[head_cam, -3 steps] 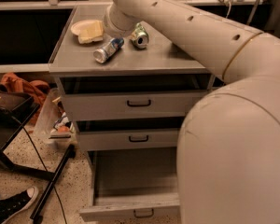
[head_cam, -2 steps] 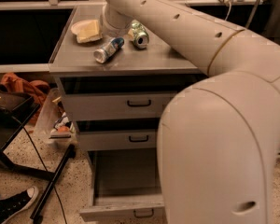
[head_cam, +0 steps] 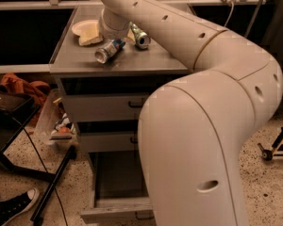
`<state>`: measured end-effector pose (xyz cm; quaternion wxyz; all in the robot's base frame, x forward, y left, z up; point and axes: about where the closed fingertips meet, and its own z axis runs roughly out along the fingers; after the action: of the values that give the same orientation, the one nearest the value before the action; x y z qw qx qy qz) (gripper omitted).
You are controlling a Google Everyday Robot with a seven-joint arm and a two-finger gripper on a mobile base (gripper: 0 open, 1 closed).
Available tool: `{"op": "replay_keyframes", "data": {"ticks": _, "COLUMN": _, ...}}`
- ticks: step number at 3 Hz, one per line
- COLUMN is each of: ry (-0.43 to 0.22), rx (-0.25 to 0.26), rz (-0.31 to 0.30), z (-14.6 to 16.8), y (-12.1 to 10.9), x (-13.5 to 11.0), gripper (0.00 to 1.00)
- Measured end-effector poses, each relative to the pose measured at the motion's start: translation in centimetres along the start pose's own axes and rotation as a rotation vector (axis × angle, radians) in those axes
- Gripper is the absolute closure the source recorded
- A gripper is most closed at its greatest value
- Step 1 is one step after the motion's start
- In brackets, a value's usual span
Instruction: Place redbull can into bottom drawer
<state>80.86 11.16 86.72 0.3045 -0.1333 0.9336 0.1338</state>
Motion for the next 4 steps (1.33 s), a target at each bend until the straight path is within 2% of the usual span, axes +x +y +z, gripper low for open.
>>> {"op": "replay_keyframes", "data": {"ticks": 2, "ry": 0.049, "rx": 0.010, "rz": 0.010, "z": 1.6, "y": 0.7, "x": 0.3, "gripper": 0.00}}
{"op": "replay_keyframes", "data": {"ticks": 3, "ry": 0.060, "rx": 0.001, "rz": -0.016, "z": 2.6, "y": 1.2, "x": 0.5, "gripper": 0.04}}
{"op": "replay_keyframes", "data": {"ticks": 4, "ry": 0.065, "rx": 0.000, "rz": -0.023, "z": 2.9, "y": 1.2, "x": 0.7, "gripper": 0.23}}
